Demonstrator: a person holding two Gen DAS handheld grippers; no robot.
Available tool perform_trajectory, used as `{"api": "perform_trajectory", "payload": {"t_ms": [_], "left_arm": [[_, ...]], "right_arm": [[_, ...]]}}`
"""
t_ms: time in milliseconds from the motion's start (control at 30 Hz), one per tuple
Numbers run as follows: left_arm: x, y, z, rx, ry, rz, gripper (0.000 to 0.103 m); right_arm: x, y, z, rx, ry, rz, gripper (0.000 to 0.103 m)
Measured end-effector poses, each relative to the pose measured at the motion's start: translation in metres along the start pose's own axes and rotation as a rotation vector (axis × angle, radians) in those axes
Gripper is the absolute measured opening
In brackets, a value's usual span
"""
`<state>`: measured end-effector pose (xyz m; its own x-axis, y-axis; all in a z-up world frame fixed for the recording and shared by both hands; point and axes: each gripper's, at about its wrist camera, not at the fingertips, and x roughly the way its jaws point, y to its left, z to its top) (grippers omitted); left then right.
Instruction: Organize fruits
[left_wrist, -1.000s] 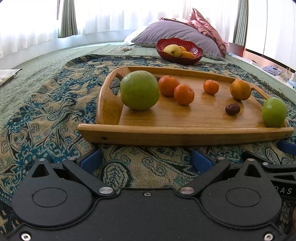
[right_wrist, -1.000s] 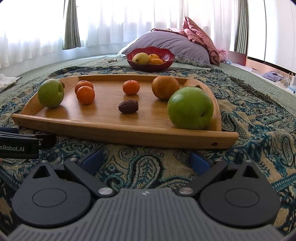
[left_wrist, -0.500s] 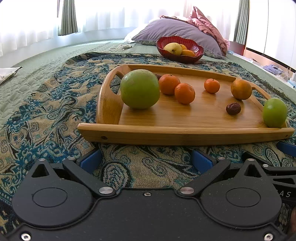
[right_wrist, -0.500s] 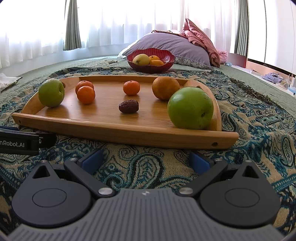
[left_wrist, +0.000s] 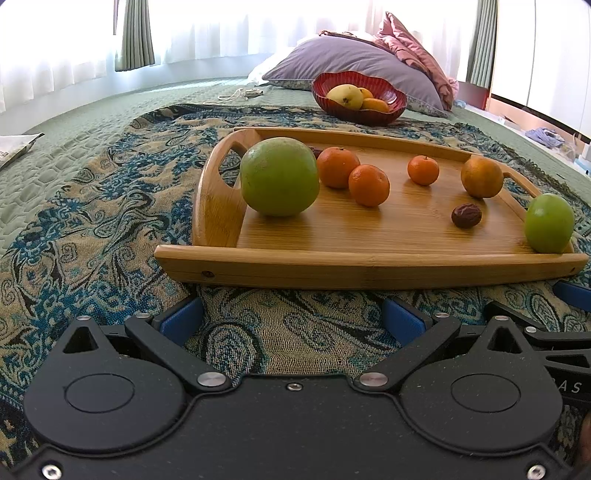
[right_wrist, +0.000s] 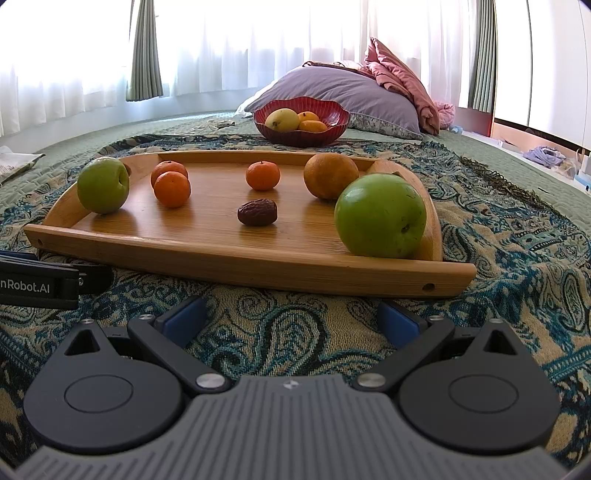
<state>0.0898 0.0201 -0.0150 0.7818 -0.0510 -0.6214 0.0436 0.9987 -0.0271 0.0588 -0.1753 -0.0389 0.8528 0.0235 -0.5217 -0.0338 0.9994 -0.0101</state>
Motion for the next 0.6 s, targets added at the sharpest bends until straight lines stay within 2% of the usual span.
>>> {"api": "perform_trajectory", "payload": {"t_ms": [600], "left_arm": [[-0.0003,-0.0002,-0.0004,0.001,-0.001,0.0,0.103]], "right_arm": [[-0.0002,0.0001,-0.0004,0.0,-0.001,0.0,0.103]]}}
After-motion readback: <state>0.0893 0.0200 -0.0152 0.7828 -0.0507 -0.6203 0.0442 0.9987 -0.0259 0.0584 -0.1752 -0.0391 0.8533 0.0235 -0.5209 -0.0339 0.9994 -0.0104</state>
